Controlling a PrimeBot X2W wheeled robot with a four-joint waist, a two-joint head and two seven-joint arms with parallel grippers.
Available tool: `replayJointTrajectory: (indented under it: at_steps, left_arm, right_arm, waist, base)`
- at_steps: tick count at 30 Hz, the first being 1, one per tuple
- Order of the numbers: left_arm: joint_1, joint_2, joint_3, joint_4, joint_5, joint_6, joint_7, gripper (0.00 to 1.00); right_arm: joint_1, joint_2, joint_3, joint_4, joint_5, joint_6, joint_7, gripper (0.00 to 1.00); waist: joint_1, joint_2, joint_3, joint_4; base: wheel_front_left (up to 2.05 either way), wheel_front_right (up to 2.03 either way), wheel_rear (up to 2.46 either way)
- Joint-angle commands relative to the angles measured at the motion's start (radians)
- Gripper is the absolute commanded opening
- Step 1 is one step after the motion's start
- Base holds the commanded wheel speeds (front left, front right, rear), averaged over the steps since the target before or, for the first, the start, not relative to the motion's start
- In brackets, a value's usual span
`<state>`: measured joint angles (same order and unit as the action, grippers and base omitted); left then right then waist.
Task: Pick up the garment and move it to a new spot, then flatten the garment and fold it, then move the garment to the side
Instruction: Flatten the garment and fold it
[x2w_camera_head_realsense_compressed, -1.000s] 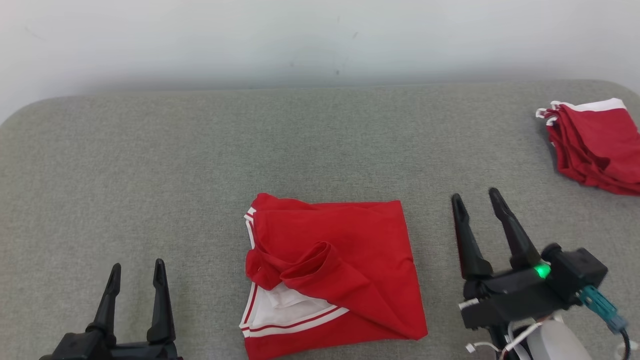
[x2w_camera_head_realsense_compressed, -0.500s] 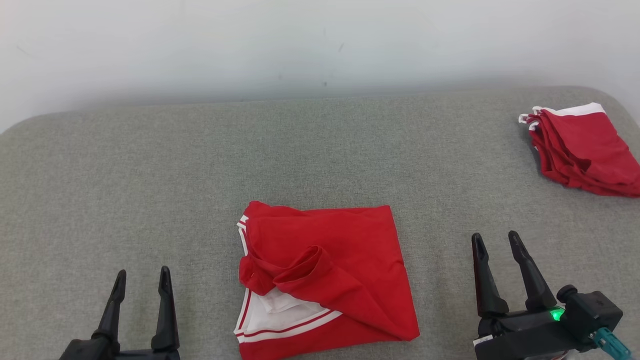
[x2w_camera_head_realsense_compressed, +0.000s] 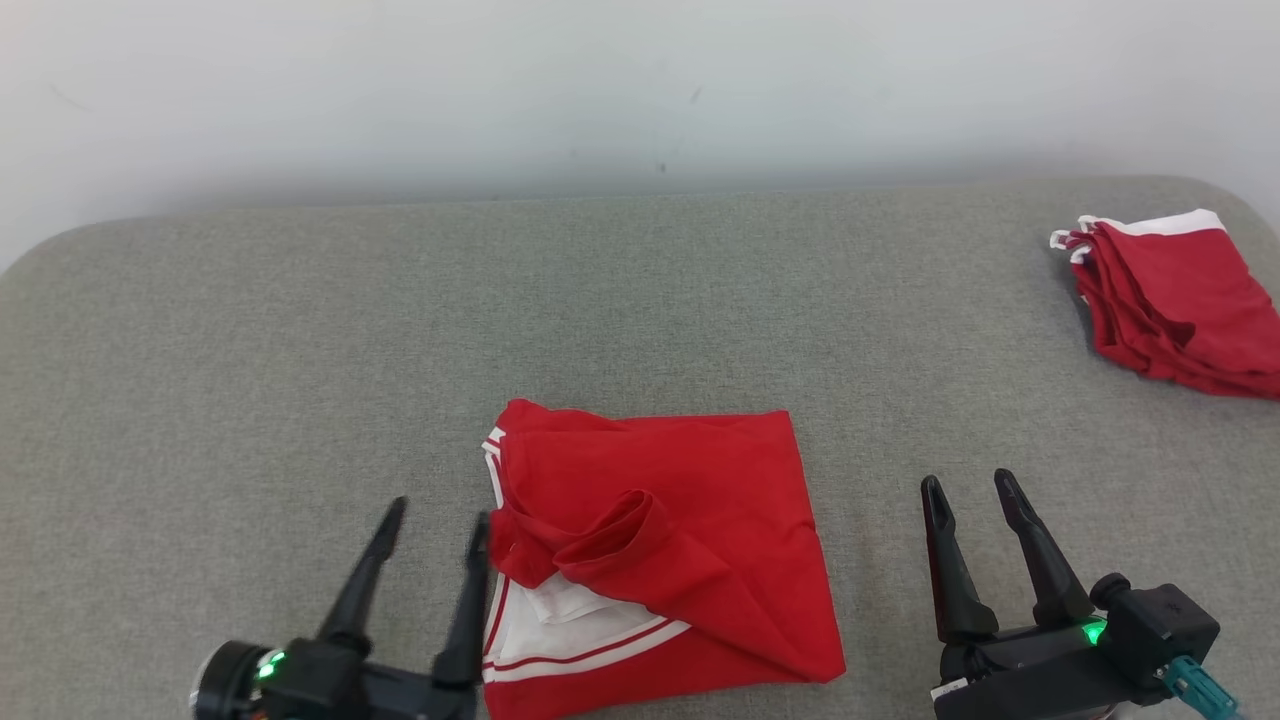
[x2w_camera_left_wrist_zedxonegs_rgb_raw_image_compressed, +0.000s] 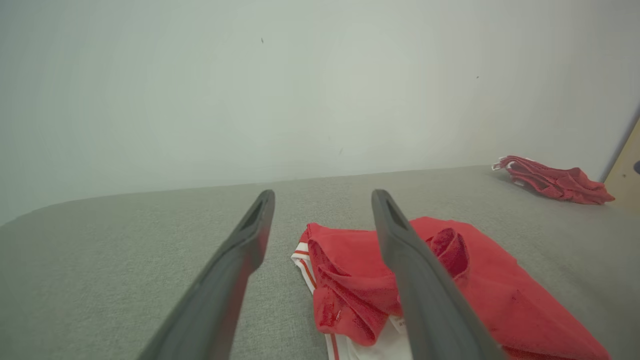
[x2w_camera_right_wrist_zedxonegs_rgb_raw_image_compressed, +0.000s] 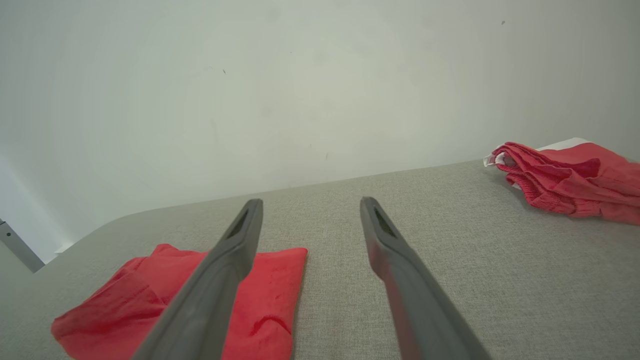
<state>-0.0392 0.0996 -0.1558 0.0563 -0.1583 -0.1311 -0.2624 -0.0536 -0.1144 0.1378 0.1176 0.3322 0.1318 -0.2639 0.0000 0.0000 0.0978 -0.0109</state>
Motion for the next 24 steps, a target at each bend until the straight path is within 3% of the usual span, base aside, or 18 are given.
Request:
replayJointTrajectory:
  at_steps: [1, 10, 24]
  left_arm:
    - [-0.029, 0.014, -0.051, 0.005, -0.005, 0.001, -0.003, 1.0]
    - [-0.141, 0.071, -0.284, 0.097, -0.069, 0.001, -0.003, 1.0]
    - [-0.302, 0.126, -0.362, 0.302, -0.121, 0.001, 0.012, 1.0]
  right_arm:
    - [-0.005, -0.005, 0.004, 0.006, -0.006, -0.003, 0.0, 1.0]
    - [-0.023, 0.005, 0.011, 0.018, 0.005, -0.003, 0.0, 1.0]
    - [-0.042, 0.017, 0.016, 0.033, 0.011, -0.003, 0.0, 1.0]
  waist:
    - [0.0, 0.0, 0.005, -0.008]
    - [0.0, 0.0, 0.023, -0.058]
    - [0.0, 0.0, 0.056, -0.143]
  base:
    - [0.0, 0.0, 0.0]
    - [0.0, 0.0, 0.0]
    - [0.0, 0.0, 0.0]
